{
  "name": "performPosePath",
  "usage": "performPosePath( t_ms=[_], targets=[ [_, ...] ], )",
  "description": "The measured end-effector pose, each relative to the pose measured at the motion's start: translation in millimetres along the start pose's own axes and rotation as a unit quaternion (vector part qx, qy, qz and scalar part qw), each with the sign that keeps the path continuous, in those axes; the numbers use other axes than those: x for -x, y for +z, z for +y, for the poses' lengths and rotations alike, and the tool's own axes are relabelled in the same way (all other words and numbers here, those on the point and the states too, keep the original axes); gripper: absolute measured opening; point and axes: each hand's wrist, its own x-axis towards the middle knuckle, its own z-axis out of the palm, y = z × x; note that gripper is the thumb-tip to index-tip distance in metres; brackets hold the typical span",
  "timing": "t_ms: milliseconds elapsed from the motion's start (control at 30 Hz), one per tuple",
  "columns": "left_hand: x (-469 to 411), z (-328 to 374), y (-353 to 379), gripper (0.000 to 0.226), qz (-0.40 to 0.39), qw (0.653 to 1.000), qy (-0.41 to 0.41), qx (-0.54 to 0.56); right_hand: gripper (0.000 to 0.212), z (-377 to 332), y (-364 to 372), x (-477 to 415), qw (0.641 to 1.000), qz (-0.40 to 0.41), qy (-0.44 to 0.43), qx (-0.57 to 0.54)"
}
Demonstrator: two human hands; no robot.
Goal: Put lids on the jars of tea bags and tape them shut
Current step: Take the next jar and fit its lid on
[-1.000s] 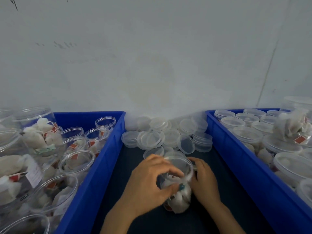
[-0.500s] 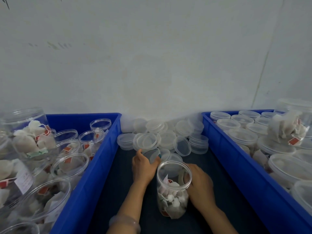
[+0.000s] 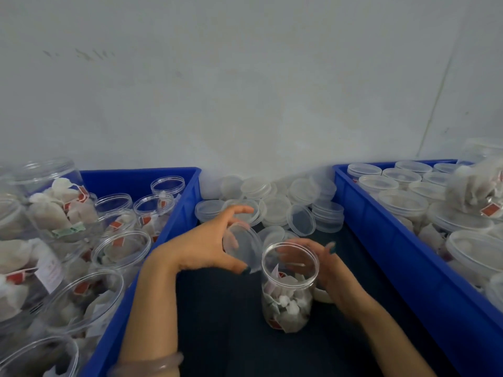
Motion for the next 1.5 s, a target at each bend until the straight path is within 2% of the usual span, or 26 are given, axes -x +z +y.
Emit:
performPosePath(
  t_ms=[67, 133, 233, 333, 467, 600, 733, 867, 1033, 1100, 1167, 1267, 1333, 1400, 1500],
  targets=[
    [7.7, 12.9, -2.3, 0.096, -0.039, 0.999, 0.015, -0.016, 0.096, -2.3, -6.9, 5.8, 0.996, -0.072, 0.002, 0.044],
    [10.5, 24.0, -1.7, 0.093, -0.031, 0.998, 0.027, -0.039, 0.101, -2.1, -10.5, 13.9, 0.990, -0.120, 0.021, 0.070],
    [8.4, 38.8, 5.7, 0.090, -0.015, 0.997, 0.047, -0.050, 0.097, 0.3, -10.0, 14.4, 0.981, -0.145, 0.053, 0.114],
    [0.3, 54.2, 25.6, 0.082, -0.029, 0.996, 0.078, -0.038, 0.096, 1.3, -6.4, 12.4, 0.980, -0.129, 0.082, 0.130],
    [-10.9, 66.3, 53.3, 0.067, -0.024, 0.990, 0.116, -0.079, 0.088, 1.7, -3.5, 13.7, 0.979, -0.097, 0.101, 0.151],
    [-12.7, 66.3, 66.8, 0.054, -0.007, 0.988, 0.112, -0.106, 0.086, 1.1, 1.2, 16.0, 0.980, -0.086, 0.102, 0.147],
    [-9.0, 68.1, 82.3, 0.048, 0.086, 0.982, 0.071, -0.152, 0.072, -0.6, 7.0, 19.5, 0.983, -0.072, 0.091, 0.143],
    [-7.8, 84.1, 110.9, 0.049, 0.234, 0.934, -0.022, -0.267, 0.055, -0.9, 9.8, 18.7, 0.981, -0.055, 0.065, 0.174],
    [-10.6, 94.6, 120.7, 0.062, 0.286, 0.890, -0.111, -0.337, 0.057, 7.7, 6.0, 15.6, 0.979, -0.028, 0.048, 0.195],
    [-11.7, 97.2, 118.0, 0.065, 0.274, 0.886, -0.133, -0.349, 0.056, 9.5, 6.7, 15.2, 0.980, -0.019, 0.040, 0.192],
    [-11.7, 97.1, 114.9, 0.067, 0.251, 0.897, -0.133, -0.340, 0.050, 9.2, 7.5, 14.9, 0.981, -0.015, 0.034, 0.193],
    [-4.4, 84.1, 101.8, 0.066, 0.148, 0.952, -0.051, -0.265, 0.042, 9.2, 7.8, 15.1, 0.982, -0.023, 0.033, 0.187],
    [2.6, 72.9, 82.9, 0.063, 0.050, 0.983, 0.015, -0.178, 0.051, 9.0, 8.1, 14.7, 0.985, -0.023, 0.040, 0.169],
    [7.9, 63.5, 66.1, 0.055, 0.009, 0.993, 0.046, -0.108, 0.058, 9.0, 8.7, 14.0, 0.986, -0.036, 0.048, 0.153],
    [8.2, 55.9, 58.1, 0.052, 0.006, 0.991, 0.066, -0.115, 0.063, 7.7, 9.9, 13.2, 0.986, -0.047, 0.058, 0.147]
  ],
)
